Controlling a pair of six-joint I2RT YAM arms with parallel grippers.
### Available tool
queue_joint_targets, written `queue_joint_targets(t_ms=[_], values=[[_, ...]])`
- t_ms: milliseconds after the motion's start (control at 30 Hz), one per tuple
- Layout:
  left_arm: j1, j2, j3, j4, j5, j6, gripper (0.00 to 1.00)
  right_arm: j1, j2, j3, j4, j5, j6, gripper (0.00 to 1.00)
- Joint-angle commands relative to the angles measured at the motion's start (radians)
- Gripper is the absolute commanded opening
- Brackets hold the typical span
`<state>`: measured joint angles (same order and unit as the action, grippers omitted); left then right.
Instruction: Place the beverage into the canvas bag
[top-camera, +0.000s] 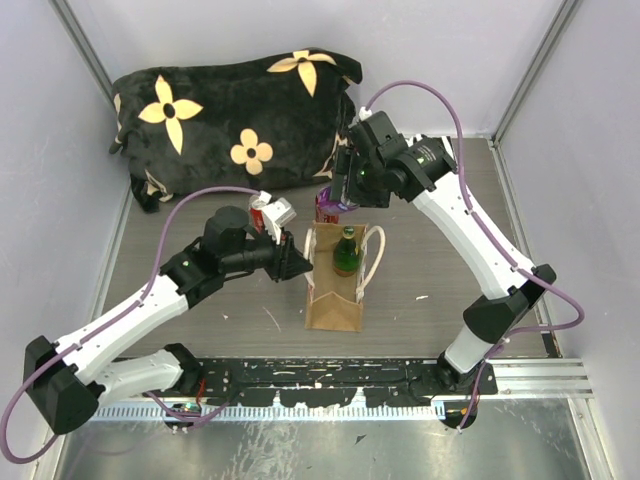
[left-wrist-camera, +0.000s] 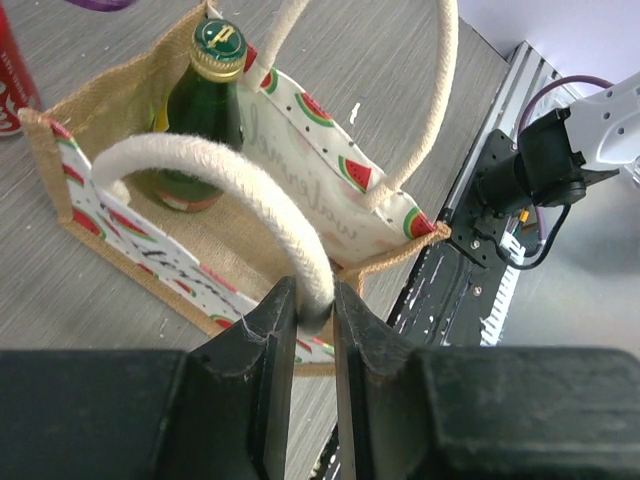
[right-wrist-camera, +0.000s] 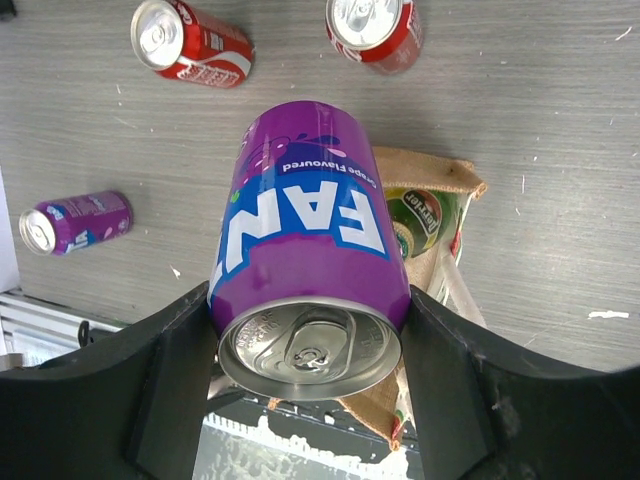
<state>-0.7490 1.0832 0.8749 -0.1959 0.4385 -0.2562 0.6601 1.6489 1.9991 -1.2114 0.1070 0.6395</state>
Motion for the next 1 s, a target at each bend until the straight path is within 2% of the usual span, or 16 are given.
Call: queue_joint_targets(t_ms=[0, 467, 667, 967], values=[[-0.003, -0.079, -0.05, -0.024, -0.055, -0.011, 0.28, 0.031, -0.059, -0.027, 0.076, -0.027, 0.021, 0.01], [-0.003, -0.117, -0.091, -0.031, -0.081, -0.007, 0.24, 0.121, 0.001, -0.084, 0.045, 0.019, 0.031, 0.01], [0.0, -0.118, -0.084, -0.036, -0.088, -0.001, 0.41, 0.138, 0.036, -0.059, -0.01, 0.054, 0.036, 0.01], [0.005, -0.112, -0.085, -0.031, -0.09, 0.001, 0.41, 0.155, 0.086, -0.057, -0.041, 0.078, 0.026, 0.01]])
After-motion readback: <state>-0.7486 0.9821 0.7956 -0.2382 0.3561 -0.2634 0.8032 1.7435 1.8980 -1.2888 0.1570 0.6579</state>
